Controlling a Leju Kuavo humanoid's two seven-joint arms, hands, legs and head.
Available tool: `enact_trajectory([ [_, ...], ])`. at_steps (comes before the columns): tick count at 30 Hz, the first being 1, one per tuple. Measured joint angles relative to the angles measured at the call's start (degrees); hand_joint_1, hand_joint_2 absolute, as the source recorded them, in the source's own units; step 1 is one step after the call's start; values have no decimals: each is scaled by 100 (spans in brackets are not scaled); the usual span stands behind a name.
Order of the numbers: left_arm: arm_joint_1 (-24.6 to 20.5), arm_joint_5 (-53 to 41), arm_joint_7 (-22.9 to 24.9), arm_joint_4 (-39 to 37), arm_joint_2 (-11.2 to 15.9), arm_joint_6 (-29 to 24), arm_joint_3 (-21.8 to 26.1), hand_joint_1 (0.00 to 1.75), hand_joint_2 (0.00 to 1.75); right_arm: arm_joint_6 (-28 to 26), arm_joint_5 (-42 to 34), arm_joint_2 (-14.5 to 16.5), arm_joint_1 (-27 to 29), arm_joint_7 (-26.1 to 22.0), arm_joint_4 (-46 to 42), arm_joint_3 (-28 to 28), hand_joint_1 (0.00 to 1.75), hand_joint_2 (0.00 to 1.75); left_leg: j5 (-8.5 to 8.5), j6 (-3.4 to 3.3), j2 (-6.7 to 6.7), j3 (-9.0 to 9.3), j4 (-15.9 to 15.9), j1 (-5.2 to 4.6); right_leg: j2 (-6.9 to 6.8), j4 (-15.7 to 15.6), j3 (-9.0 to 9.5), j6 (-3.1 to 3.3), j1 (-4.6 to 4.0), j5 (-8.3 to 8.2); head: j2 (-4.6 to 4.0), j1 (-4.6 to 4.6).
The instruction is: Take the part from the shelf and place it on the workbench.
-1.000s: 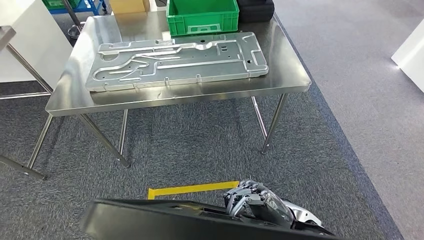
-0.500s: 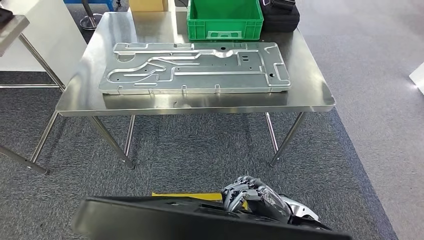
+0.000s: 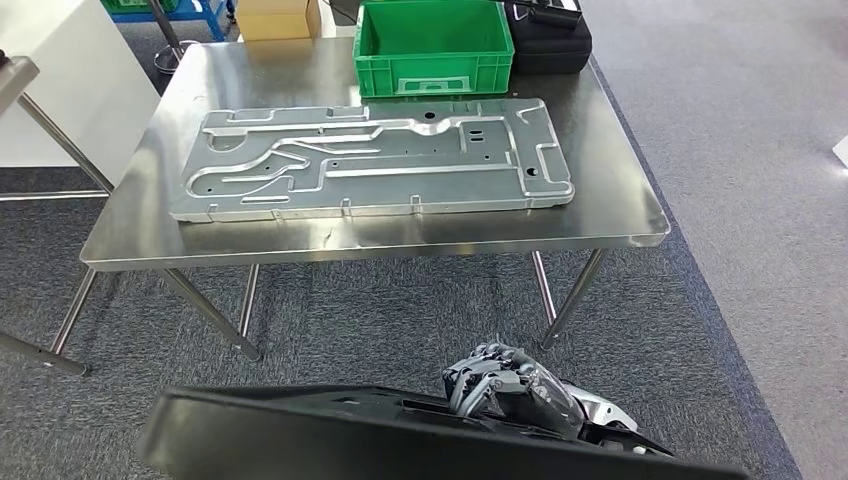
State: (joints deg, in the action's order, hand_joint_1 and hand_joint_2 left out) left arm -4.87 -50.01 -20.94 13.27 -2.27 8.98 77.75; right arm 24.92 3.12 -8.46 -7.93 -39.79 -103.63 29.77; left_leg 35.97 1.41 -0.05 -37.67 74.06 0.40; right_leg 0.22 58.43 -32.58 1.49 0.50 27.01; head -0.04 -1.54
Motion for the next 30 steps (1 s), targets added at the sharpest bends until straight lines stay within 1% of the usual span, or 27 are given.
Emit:
enact_trajectory([
  [1,9,-2,2,0,1,-1,0,0,175,0,1,0,2,1,1,0,161,175,-3,6,0,-78,-49,9,12,0,75,-7,0,59,0,-1],
  [2,16,-4,4,0,2,-3,0,0,175,-1,1,0,2,1,0,0,161,175,-152,0,1,-74,-277,16,22,0,162,-19,1,122,0,-1],
  [3,22,-5,5,0,3,-5,1,0,175,-2,1,0,2,1,-1,0,161,175,-431,-13,2,-14,-627,22,26,-2,244,-36,2,190,0,-1],
  [4,29,-7,5,0,4,-7,3,0,175,-5,1,1,0,1,1,1,161,175,-746,-35,3,36,-971,18,28,7,323,-59,-2,257,-1,-5],
  [5,34,-11,7,0,5,-7,7,0,175,-13,4,1,1,0,2,1,161,175,-976,-63,6,84,-1235,5,33,6,371,-88,-6,313,-1,-7],
  [6,39,-15,7,0,5,-7,10,0,175,-21,10,2,1,0,2,2,161,175,-1133,-97,8,107,-1385,-11,37,-5,396,-123,-8,358,-1,-8],
  [7,43,-19,5,0,6,-7,13,0,175,-34,19,4,0,0,2,2,161,175,-1168,-135,8,114,-1436,-24,43,3,417,-160,-13,375,-1,-10],
  [9,42,-21,-7,0,6,-6,14,0,175,-85,57,6,-8,1,-21,-2,161,175,-1148,-207,-3,214,-1489,-19,43,43,453,-227,-11,379,0,-9],
  [10,39,-21,-15,0,5,-5,15,0,175,-122,80,7,-18,0,-38,-9,161,175,-1125,-243,-8,285,-1525,-7,36,173,429,-249,-10,376,0,-15],
  [11,32,-21,-21,0,6,-3,15,0,175,-167,107,7,-31,-1,-60,-19,161,175,-1101,-276,-13,359,-1550,1,29,390,326,-271,-4,413,0,-20],
  [12,24,-21,-25,0,7,-1,14,0,175,-212,127,6,-45,-1,-78,-36,161,175,-1069,-303,-13,418,-1570,4,22,701,142,-292,5,498,0,-25],
  [14,12,-15,-42,0,10,4,15,0,175,-315,159,4,-70,-1,-117,-92,161,175,-994,-334,-17,503,-1575,-3,16,1356,-347,-327,12,780,0,-28],
  [15,12,-8,-58,0,10,10,17,0,175,-369,172,-2,-87,-1,-136,-134,161,175,-951,-338,-21,552,-1574,-10,14,1532,-542,-338,15,869,0,-28],
  [16,14,1,-75,0,11,18,20,0,175,-425,189,-13,-114,-1,-157,-185,161,175,-904,-339,-25,610,-1573,-17,13,1540,-658,-337,16,850,0,-28],
  [17,16,8,-90,0,11,24,21,0,175,-485,212,-30,-152,-1,-179,-244,161,175,-852,-337,-30,677,-1573,-24,11,1368,-684,-324,13,692,0,-28],
  [18,16,11,-97,0,10,28,22,0,175,-546,236,-51,-203,-1,-201,-305,161,175,-797,-330,-33,753,-1574,-34,10,1038,-631,-294,0,411,0,-29],
  [19,19,14,-98,-2,4,30,23,0,175,-609,267,-80,-261,-1,-218,-371,161,175,-745,-320,-35,820,-1574,-42,9,674,-557,-246,-22,95,0,-31],
  [20,16,16,-99,-4,-4,32,23,0,175,-677,305,-110,-326,-1,-228,-438,161,175,-699,-301,-40,865,-1575,-49,7,369,-494,-199,-50,-129,0,-20],
  [21,12,20,-101,-7,-12,34,24,0,175,-745,344,-139,-396,-1,-231,-506,161,175,-662,-276,-41,881,-1579,-51,2,177,-457,-155,-75,-289,0,-13],
  [22,6,23,-103,-9,-19,39,25,0,175,-816,393,-166,-467,0,-227,-578,161,175,-647,-248,-41,887,-1570,-50,2,96,-451,-118,-97,-341,0,-4],
  [23,-4,25,-109,-10,-20,45,26,0,175,-884,443,-193,-548,1,-212,-649,161,175,-643,-214,-40,893,-1570,-52,2,69,-440,-94,-104,-329,0,7],
  [25,-20,26,-122,-10,-9,64,26,0,175,-984,510,-255,-764,3,-113,-802,161,175,-606,-160,-31,900,-1499,-55,9,-9,-362,-46,-71,-352,0,8],
  [26,-30,25,-132,-9,-5,77,26,0,175,-1022,530,-291,-900,9,-25,-883,161,175,-550,-134,-30,844,-1365,-54,8,-45,-314,-27,-44,-350,0,15],
  [27,-43,24,-142,-9,-2,90,26,0,175,-1062,553,-321,-1041,18,96,-972,161,175,-445,-111,-29,710,-1110,-42,7,-72,-274,-10,-23,-346,0,20],
  [28,-52,20,-155,-9,-3,103,25,0,175,-1123,619,-353,-1178,36,239,-1064,161,175,-308,-86,-30,508,-754,-23,6,-80,-257,2,-17,-335,0,24],
  [29,-56,13,-166,-9,-4,116,25,0,175,-1208,733,-384,-1308,68,398,-1157,161,175,-168,-60,-29,266,-375,-1,5,-79,-251,9,-13,-322,0,28],
  [30,-53,1,-176,-9,-4,130,24,0,175,-1314,887,-416,-1430,115,575,-1247,161,175,-79,-33,-28,52,-86,23,5,-78,-245,6,-8,-310,0,27],
])
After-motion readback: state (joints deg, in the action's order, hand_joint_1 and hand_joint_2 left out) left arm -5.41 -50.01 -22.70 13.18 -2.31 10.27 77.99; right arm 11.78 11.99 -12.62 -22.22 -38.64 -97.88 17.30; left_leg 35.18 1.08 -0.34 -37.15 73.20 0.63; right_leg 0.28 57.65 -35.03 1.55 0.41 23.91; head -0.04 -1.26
